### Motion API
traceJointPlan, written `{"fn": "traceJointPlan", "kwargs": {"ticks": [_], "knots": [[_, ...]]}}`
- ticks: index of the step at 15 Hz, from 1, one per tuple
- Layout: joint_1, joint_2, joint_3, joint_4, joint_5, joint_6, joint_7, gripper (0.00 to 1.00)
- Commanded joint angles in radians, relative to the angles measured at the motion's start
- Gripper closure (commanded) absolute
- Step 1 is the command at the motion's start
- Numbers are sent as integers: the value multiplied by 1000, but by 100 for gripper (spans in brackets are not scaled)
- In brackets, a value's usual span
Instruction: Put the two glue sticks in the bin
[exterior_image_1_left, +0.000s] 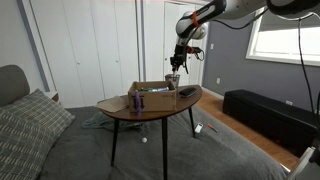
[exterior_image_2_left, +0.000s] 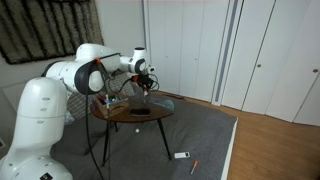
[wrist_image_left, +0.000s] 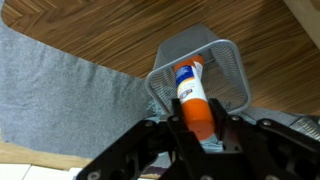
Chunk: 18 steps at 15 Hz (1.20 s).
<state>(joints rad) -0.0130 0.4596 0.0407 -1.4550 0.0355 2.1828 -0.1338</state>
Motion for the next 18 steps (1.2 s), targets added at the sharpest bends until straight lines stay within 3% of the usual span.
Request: {"fn": "traceJointPlan", "kwargs": {"ticks": [1, 5, 6, 7, 11, 14, 18], "knots": [[-8, 24, 8, 15, 17, -14, -22, 92], [-9, 43, 13, 15, 24, -9, -30, 92], [-8, 46, 12, 15, 22, -9, -30, 77], [-6, 47, 12, 17, 18, -10, -31, 47], [-2, 19, 19, 21, 18, -24, -38, 24], [-3, -22, 26, 23, 23, -34, -40, 2], [-10, -108, 26, -2, 41, -98, -37, 0]]}}
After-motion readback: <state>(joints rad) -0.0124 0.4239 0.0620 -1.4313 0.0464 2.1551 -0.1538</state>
